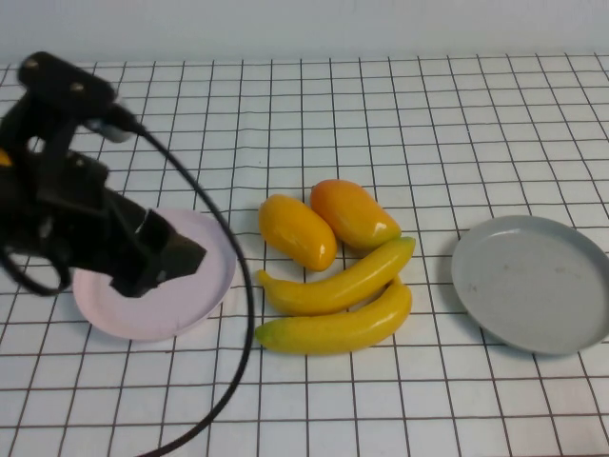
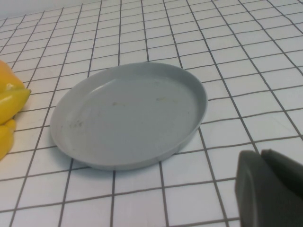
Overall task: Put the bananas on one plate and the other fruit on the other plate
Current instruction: Put one type of fruit in the left plate
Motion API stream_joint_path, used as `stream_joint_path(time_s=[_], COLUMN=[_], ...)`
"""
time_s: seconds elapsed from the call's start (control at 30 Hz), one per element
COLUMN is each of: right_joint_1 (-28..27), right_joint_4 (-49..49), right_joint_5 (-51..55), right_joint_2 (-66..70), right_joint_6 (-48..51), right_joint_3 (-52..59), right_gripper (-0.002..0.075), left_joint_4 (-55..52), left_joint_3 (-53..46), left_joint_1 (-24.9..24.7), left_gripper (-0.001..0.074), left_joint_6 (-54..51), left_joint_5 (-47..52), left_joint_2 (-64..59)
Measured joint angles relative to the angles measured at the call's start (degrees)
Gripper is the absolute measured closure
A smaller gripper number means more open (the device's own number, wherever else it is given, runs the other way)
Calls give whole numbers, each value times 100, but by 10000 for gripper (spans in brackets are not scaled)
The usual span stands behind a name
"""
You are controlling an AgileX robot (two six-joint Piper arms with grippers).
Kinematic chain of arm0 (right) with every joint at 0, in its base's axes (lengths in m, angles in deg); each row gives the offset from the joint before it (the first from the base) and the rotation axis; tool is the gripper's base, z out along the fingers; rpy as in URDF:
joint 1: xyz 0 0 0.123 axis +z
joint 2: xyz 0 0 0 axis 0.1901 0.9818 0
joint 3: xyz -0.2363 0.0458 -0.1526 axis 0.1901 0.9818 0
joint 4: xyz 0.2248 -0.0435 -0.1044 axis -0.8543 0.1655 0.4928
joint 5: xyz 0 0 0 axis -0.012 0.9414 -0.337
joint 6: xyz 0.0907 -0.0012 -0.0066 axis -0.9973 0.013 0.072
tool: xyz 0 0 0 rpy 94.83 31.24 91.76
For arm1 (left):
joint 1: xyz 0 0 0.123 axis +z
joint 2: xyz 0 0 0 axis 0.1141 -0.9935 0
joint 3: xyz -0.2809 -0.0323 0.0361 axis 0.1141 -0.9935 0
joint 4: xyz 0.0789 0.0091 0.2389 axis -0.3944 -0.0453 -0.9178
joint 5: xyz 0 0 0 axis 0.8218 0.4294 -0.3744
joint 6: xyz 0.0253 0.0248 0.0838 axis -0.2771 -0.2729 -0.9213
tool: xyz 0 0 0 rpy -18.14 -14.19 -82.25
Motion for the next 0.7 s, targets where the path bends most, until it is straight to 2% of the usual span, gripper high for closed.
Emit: stream_joint_path(time_s=[0.07,0.13,0.3,0.53,0.7], right_joint_1=[0,0,0,0,0], right_joint_4=[0,0,0,0,0], right_joint_5=[0,0,0,0,0], right_joint_2=[0,0,0,0,0], right_joint_6=[0,0,0,0,0], right_joint_3=[0,0,0,0,0], right_gripper=[742,742,742,742,742], left_joint_4=[-494,-883,-1494,-1675,-1699], left_joint_3=[410,756,1468,1612,1612], left_joint_1=[-412,-727,-1181,-1450,-1450], left_gripper=[113,75,67,67,67], left_joint_6=[230,345,125,-2765,-3730], left_joint_5=[53,69,-38,-728,-1389], left_joint_2=[-529,-978,-1998,-2752,-3091])
